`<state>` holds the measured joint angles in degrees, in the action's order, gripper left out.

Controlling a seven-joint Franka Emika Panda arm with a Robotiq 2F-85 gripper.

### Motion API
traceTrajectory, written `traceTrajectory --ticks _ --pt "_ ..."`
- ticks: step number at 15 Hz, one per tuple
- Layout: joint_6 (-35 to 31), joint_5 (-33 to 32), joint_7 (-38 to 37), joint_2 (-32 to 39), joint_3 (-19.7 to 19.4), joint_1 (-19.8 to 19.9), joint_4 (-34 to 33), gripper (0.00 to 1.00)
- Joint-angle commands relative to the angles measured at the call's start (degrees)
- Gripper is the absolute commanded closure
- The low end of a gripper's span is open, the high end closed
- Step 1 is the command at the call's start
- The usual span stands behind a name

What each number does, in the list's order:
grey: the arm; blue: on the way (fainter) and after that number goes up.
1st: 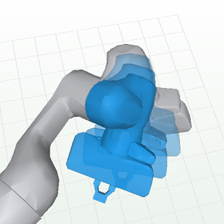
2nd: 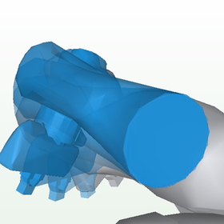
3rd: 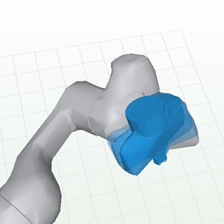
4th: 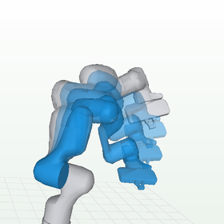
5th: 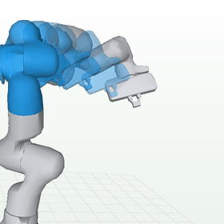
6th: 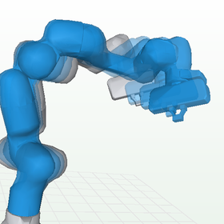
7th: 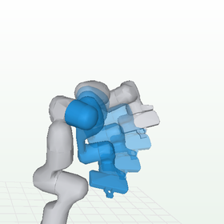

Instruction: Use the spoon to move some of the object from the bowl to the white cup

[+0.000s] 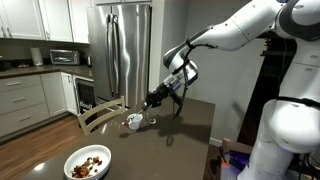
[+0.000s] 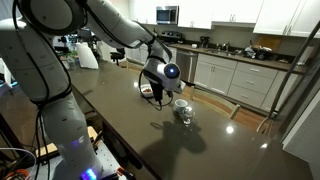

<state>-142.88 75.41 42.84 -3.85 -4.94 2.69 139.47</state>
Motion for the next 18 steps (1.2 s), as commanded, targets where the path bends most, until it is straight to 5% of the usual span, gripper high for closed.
traceTrajectory --ticks 1,18 --pt "-1.55 -3.72 -3.98 -0.78 -0.03 1.10 -0.29 0.96" --pt "0.90 -3.03 -3.83 1.91 -4.28 3.87 -2.94 0.96"
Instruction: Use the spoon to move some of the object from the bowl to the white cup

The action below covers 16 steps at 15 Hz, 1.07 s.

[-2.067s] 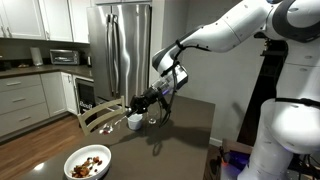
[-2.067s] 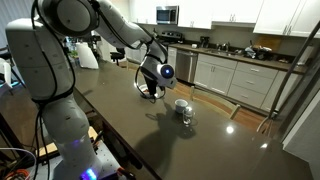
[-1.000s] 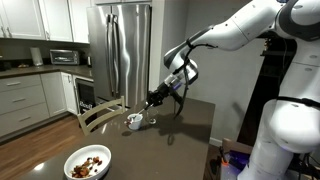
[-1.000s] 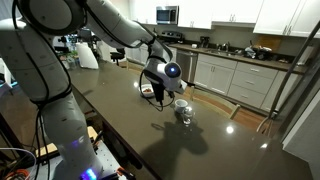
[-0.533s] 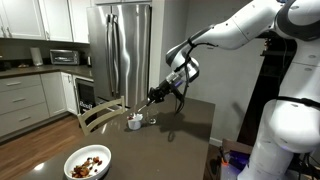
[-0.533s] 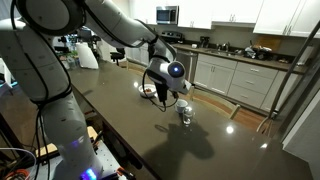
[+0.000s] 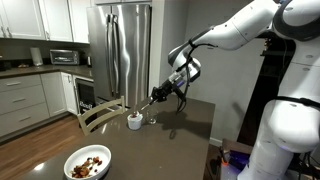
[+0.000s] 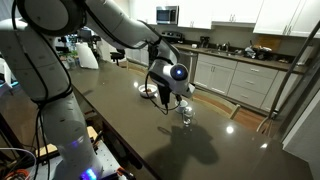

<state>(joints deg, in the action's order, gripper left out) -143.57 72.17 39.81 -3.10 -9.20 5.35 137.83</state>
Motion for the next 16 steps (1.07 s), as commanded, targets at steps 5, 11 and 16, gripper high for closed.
traceTrajectory --ticks 5,11,16 --pt "1.87 1.43 0.17 2.53 -0.47 1.76 -1.36 0.96" --pt "1.47 1.48 0.03 3.73 -0.73 1.91 -1.98 0.96" --pt "1.17 1.19 -0.48 4.52 -0.70 2.01 -3.49 0.96"
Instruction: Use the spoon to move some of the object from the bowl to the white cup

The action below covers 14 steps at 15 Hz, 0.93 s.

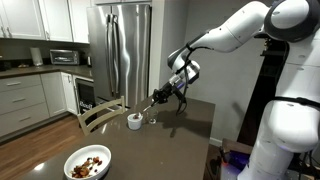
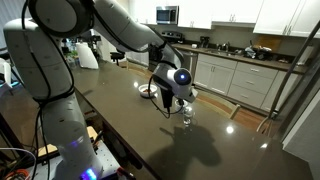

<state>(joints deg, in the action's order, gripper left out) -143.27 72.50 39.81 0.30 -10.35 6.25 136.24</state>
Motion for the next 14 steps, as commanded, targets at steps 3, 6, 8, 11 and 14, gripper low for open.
traceTrajectory --ticks 3,6,8,11,14 --pt "-0.01 0.25 -1.29 2.11 0.63 1.07 -3.28 0.96" --pt "-1.92 -0.18 -1.68 3.06 0.94 0.80 -4.18 0.96" --pt "-3.87 -0.86 -2.22 3.59 1.22 0.59 -4.67 0.96" --pt "-6.14 -1.36 -2.66 4.24 1.68 0.49 -5.39 0.96" --pt "-5.36 -0.27 -0.61 3.64 0.97 0.03 -4.42 0.96"
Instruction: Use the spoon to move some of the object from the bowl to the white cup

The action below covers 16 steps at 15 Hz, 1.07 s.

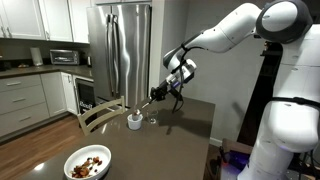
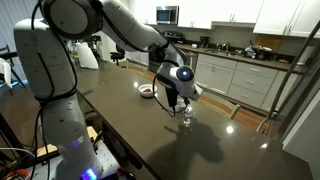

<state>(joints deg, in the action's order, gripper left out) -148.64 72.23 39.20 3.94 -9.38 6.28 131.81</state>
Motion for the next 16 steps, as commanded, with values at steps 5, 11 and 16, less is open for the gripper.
traceTrajectory --ticks 5,11,16 --pt "-0.09 -0.01 -0.12 0.40 0.00 -0.08 -0.40 0.96" --pt "-0.63 -2.07 -1.96 0.43 0.11 -0.59 0.37 0.96" --pt "-3.90 -6.81 -4.38 -0.85 0.52 -1.97 2.27 0.96"
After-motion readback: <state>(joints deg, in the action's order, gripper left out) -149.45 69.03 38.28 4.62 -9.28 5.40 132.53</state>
